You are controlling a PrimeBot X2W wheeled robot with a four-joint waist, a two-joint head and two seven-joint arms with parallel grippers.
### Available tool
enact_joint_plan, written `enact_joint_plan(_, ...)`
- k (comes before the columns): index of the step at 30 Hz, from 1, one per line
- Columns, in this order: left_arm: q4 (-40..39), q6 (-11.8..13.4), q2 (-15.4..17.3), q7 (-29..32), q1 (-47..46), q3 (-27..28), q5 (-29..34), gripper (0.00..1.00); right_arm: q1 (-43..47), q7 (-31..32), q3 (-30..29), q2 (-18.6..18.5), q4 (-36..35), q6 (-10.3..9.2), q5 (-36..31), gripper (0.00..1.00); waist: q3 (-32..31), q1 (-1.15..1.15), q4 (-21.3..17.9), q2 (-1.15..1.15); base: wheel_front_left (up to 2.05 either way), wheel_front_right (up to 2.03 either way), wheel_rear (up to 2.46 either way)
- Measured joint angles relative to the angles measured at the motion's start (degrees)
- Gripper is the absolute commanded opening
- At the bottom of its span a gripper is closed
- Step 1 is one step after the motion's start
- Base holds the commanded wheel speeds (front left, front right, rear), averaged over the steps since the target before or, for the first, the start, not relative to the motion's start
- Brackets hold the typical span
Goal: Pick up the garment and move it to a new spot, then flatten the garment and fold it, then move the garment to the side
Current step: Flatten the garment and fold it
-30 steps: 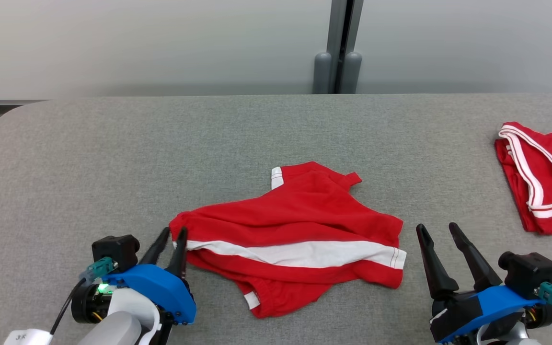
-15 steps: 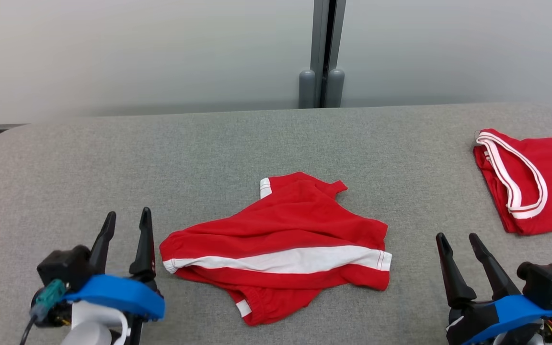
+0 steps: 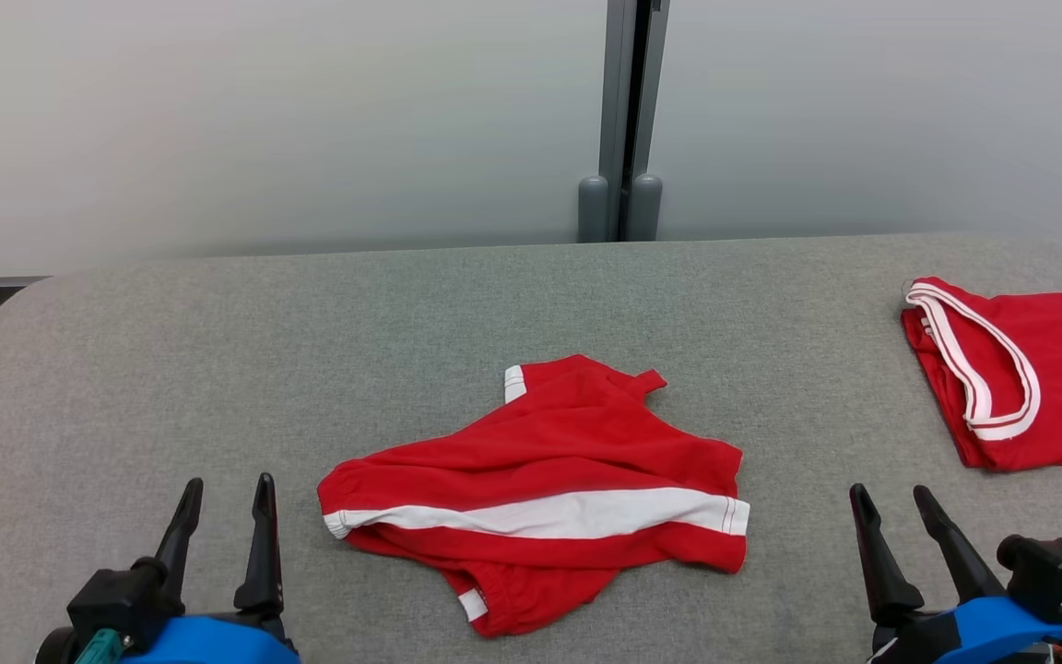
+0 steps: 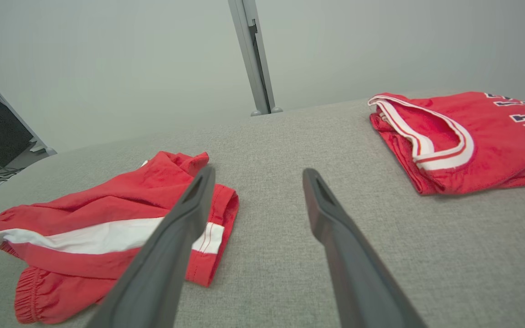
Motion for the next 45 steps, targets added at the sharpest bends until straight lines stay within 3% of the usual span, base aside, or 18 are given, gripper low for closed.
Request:
enact_joint_plan(22,1.5,-2.4,-1.9,0.2,1.6,1.7,2.7,1.00,0.1,0.0,1.4,0.0,0.2,0.00,0.2,1.00,1.5,0.00,0.1,0.00,0.00,0.00,0.00)
enact_joint_plan(32,12.5,-7.1,-3.7,6.2,-5.1,-0.9,-1.6,1.00,-1.7,0.0,3.2,0.0,0.3,0.00,0.5,1.00,3.8,0.00,-0.8,0.00,0.00,0.00,0.00)
enact_joint_plan(40,20.6,-8.6,-4.8,8.1,-10.3,-1.9,-4.3,1.00,-3.4,-0.1,5.3,0.0,0.7,0.00,0.6,1.00,5.9,0.01,-2.8,0.00,0.00,0.00,0.00)
enact_joint_plan(41,21.2,-8.8,-4.8,8.1,-10.6,-1.9,-4.4,0.84,-3.5,-0.1,5.5,0.0,0.9,0.00,0.6,1.00,6.2,0.00,-3.0,0.00,0.00,0.00,0.00)
enact_joint_plan(42,21.9,-8.8,-4.8,8.1,-11.0,-2.0,-4.8,0.43,-3.5,-0.1,5.7,0.0,1.1,0.00,0.7,1.00,6.4,0.01,-3.1,0.00,0.00,0.00,0.00)
enact_joint_plan(43,22.6,-8.9,-4.8,8.2,-11.2,-2.1,-4.8,0.13,-3.5,-0.1,6.0,0.0,1.3,0.00,0.7,1.00,6.5,0.01,-3.3,0.00,0.00,0.00,0.00)
enact_joint_plan(44,23.1,-9.0,-4.8,8.2,-11.4,-2.2,-4.9,0.00,-3.7,0.0,6.3,0.0,1.5,0.00,0.8,1.00,6.7,0.01,-3.4,0.00,0.00,0.00,0.00)
enact_joint_plan(45,23.5,-9.0,-4.8,8.0,-11.5,-2.3,-5.0,0.00,-3.9,0.0,6.5,0.0,1.5,0.00,0.9,1.00,6.8,0.00,-3.4,0.00,0.00,0.00,0.00)
